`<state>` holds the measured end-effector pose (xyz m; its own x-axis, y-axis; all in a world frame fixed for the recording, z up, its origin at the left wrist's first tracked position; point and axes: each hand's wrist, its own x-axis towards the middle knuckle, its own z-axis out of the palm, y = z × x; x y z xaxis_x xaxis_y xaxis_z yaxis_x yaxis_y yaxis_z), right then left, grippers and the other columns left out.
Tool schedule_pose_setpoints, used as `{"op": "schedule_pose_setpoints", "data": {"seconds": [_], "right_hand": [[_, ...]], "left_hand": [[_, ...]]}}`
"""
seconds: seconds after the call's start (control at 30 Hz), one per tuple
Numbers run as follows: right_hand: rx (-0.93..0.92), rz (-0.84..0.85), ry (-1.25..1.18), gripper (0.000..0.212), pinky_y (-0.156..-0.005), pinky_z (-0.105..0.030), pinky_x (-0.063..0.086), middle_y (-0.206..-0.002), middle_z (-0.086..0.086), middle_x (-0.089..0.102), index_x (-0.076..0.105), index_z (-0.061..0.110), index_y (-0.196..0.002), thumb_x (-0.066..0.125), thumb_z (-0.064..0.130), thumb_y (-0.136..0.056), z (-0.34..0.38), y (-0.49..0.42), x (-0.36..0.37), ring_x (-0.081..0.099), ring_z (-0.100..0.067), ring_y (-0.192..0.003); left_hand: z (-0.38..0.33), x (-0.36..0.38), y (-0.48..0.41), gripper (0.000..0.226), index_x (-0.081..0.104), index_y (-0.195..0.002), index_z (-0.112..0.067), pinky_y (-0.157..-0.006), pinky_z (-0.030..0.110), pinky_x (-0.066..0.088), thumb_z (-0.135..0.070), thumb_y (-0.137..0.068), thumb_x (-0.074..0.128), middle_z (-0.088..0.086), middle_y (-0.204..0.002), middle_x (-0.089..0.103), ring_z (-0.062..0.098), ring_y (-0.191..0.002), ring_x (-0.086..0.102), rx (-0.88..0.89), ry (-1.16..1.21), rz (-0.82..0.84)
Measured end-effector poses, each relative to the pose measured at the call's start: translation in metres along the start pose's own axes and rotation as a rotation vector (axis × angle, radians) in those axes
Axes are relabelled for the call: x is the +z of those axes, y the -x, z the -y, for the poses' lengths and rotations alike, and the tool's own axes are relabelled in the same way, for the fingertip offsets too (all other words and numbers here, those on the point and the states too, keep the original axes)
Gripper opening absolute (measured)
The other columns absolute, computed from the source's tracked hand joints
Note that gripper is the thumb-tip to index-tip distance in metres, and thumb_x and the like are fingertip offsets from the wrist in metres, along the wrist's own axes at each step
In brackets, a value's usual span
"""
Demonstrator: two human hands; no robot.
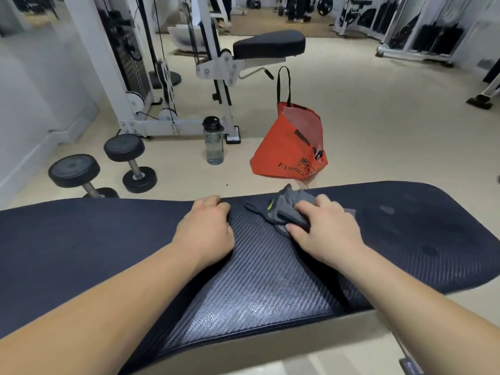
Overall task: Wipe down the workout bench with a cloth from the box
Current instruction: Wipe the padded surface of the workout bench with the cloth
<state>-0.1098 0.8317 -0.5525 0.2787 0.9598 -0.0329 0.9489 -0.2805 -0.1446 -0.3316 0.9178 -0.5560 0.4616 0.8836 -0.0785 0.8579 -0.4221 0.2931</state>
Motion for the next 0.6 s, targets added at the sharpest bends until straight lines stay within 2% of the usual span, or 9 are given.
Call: {"op": "schedule_pose_setpoints", "data": {"seconds": [0.07,0.13,0.17,0.23,0.33,0.4,0.47,0.53,0.6], "right_hand": [[-0.184,0.033,-0.056,0.046,-0.090,-0.040,0.046,-0.109,0.001,0.049,0.059,0.039,-0.118,0.057,0.070,-0.085,0.023,0.012,0.004,0.053,-0.027,-0.112],[-0.368,0.136,-0.123,0.047,-0.089,-0.035,0.044,-0.104,0.007,0.047,0.062,0.042,-0.118,0.063,0.071,-0.081,0.037,0.022,0.002,0.053,-0.021,-0.110],[-0.395,0.184,-0.147,0.047,-0.088,-0.033,0.043,-0.102,0.010,0.047,0.063,0.044,-0.118,0.067,0.070,-0.079,0.036,0.020,-0.002,0.052,-0.017,-0.109],[-0.322,0.172,-0.158,0.045,-0.092,-0.034,0.045,-0.104,0.010,0.050,0.064,0.048,-0.118,0.069,0.069,-0.078,0.023,0.007,-0.008,0.052,-0.016,-0.111],[-0.066,0.019,-0.037,0.043,-0.099,-0.042,0.044,-0.115,0.004,0.052,0.059,0.048,-0.124,0.058,0.069,-0.086,-0.002,-0.012,-0.010,0.049,-0.025,-0.120],[0.021,0.000,-0.017,0.044,-0.101,-0.044,0.042,-0.120,0.001,0.051,0.058,0.046,-0.128,0.055,0.068,-0.089,-0.008,-0.019,-0.008,0.047,-0.027,-0.121],[-0.074,0.055,-0.087,0.044,-0.101,-0.042,0.042,-0.116,0.003,0.050,0.060,0.045,-0.125,0.061,0.065,-0.087,-0.003,-0.018,-0.007,0.047,-0.025,-0.119],[-0.232,0.171,-0.172,0.043,-0.098,-0.038,0.043,-0.106,0.008,0.048,0.065,0.045,-0.119,0.071,0.064,-0.081,0.003,-0.011,-0.011,0.048,-0.019,-0.111],[-0.306,0.266,-0.216,0.043,-0.095,-0.036,0.044,-0.102,0.012,0.047,0.067,0.048,-0.115,0.076,0.064,-0.076,0.001,-0.009,-0.017,0.048,-0.014,-0.107]], "left_hand": [[-0.007,0.000,0.007,0.052,0.053,-0.142,-0.016,-0.116,0.039,0.036,-0.014,-0.090,0.047,0.003,-0.160,0.037,0.024,-0.148,0.028,0.061,0.054,-0.061],[-0.010,-0.001,0.012,0.060,0.051,-0.145,-0.016,-0.120,0.033,0.028,-0.008,-0.086,0.047,0.001,-0.161,0.038,0.021,-0.148,0.029,0.109,0.118,-0.100],[-0.009,-0.001,0.014,0.062,0.051,-0.146,-0.016,-0.120,0.031,0.027,-0.006,-0.085,0.047,0.000,-0.159,0.040,0.020,-0.147,0.030,0.119,0.145,-0.102],[-0.004,0.004,0.016,0.059,0.055,-0.143,-0.017,-0.120,0.033,0.030,-0.005,-0.086,0.046,0.000,-0.156,0.044,0.020,-0.144,0.035,0.138,0.169,-0.100],[0.000,0.011,0.019,0.051,0.058,-0.140,-0.022,-0.117,0.038,0.037,-0.012,-0.090,0.049,-0.004,-0.155,0.045,0.018,-0.144,0.037,0.162,0.176,-0.078],[-0.004,0.012,0.016,0.049,0.057,-0.141,-0.023,-0.118,0.038,0.036,-0.017,-0.093,0.052,-0.006,-0.156,0.044,0.016,-0.144,0.036,0.167,0.180,-0.074],[-0.010,0.012,0.011,0.047,0.058,-0.140,-0.023,-0.118,0.035,0.035,-0.020,-0.093,0.053,-0.005,-0.155,0.045,0.017,-0.143,0.038,0.169,0.183,-0.084],[-0.015,0.011,0.006,0.048,0.059,-0.137,-0.023,-0.117,0.035,0.036,-0.018,-0.091,0.052,-0.004,-0.152,0.047,0.020,-0.142,0.040,0.172,0.183,-0.103],[-0.016,0.009,0.004,0.051,0.060,-0.137,-0.021,-0.117,0.032,0.035,-0.014,-0.088,0.050,-0.004,-0.152,0.048,0.019,-0.142,0.039,0.166,0.188,-0.132]]}}
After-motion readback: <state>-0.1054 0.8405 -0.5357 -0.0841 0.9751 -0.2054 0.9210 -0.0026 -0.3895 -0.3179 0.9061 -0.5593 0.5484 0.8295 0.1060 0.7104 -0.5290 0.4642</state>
